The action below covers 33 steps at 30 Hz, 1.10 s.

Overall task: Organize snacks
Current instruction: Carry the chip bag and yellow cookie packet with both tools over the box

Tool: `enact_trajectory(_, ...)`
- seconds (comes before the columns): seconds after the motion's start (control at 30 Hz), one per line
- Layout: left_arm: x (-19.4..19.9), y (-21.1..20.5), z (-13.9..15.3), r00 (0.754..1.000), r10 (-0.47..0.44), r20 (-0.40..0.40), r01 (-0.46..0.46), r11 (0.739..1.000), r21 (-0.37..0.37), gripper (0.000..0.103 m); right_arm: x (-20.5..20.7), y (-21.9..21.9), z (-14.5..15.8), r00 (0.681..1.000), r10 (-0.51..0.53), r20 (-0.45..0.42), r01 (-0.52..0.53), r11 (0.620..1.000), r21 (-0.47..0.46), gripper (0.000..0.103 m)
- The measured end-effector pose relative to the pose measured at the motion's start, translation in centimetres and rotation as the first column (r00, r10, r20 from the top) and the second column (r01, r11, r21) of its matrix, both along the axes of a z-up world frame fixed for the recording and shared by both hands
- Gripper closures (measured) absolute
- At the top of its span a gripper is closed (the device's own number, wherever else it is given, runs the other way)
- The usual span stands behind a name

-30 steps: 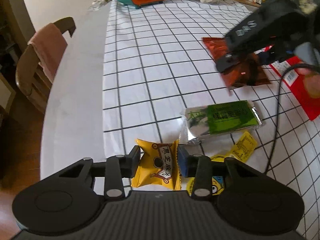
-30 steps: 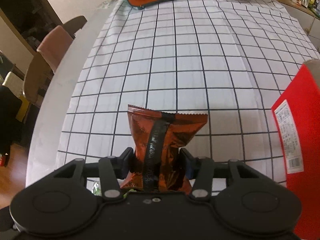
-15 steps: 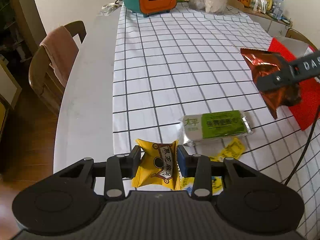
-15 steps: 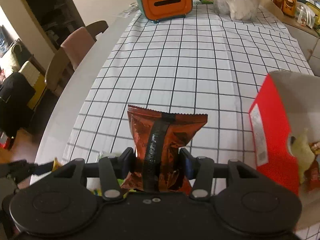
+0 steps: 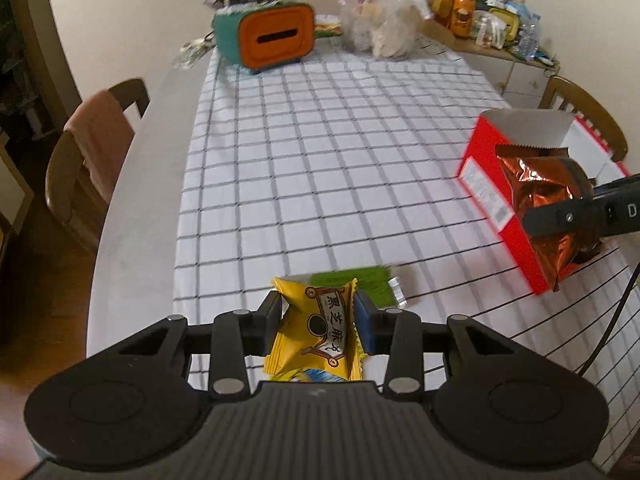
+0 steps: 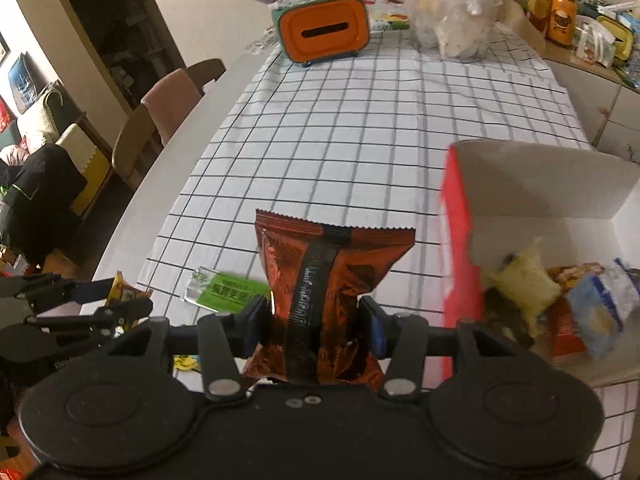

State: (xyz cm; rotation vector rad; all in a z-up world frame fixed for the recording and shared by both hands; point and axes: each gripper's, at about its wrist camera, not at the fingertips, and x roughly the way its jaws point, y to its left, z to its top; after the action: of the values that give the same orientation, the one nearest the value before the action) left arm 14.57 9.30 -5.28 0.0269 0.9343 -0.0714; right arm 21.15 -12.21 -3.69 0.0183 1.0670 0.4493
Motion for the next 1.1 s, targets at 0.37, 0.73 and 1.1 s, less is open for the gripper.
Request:
enact_trajectory(0.37,2.1,-8.5,2.4,0.999,-0.04,0.018,0.04,0.999,0.017,0.065,1.1,-8.3,1.5,0.998,-0.052,0.031,0.052,0.999,0.014,0.053)
enact_trajectory(0.73,4.7,-17.9,3.2,0.998,-0.059,0.02,0.059,0.998,0.031,0.065,3.7,-17.1,1.1,0.994,-0.108,0.035,0.107,0.994,0.009,0.053)
enact_trajectory(1.1,8.4,-26.4,2.8,0.998,-0.059,-0.004,0.059,0.997,0.054,0.065,7.3,-23.8,0.0,0.992,-0.125,0.036,0.126,0.991,-0.035,0.053)
